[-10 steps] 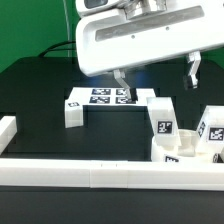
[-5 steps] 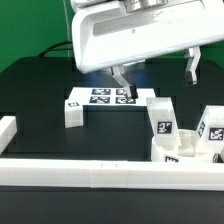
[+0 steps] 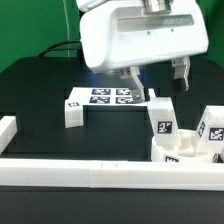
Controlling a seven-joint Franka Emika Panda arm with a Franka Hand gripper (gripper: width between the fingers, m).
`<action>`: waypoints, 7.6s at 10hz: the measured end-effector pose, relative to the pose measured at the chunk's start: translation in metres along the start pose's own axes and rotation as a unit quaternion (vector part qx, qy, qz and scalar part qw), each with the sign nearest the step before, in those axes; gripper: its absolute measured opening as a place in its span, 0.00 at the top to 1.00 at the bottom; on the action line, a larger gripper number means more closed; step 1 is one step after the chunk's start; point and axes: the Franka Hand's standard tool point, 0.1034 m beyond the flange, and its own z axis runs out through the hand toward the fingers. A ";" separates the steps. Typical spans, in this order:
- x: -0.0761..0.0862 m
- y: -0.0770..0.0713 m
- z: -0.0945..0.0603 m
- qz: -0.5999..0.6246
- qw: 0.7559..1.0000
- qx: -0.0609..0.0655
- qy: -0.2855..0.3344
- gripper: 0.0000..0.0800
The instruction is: Assemble stool
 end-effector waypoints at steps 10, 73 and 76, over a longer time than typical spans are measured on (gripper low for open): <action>0.017 -0.016 0.002 -0.093 0.993 0.045 -0.062 0.19; 0.001 -0.045 0.015 0.107 0.993 0.031 -0.050 0.19; -0.005 -0.037 0.007 0.112 0.992 0.027 -0.055 0.19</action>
Offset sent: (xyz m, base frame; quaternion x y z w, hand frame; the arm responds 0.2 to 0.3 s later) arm 0.0065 0.0031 0.0014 -0.0471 -0.0437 -0.1406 0.9880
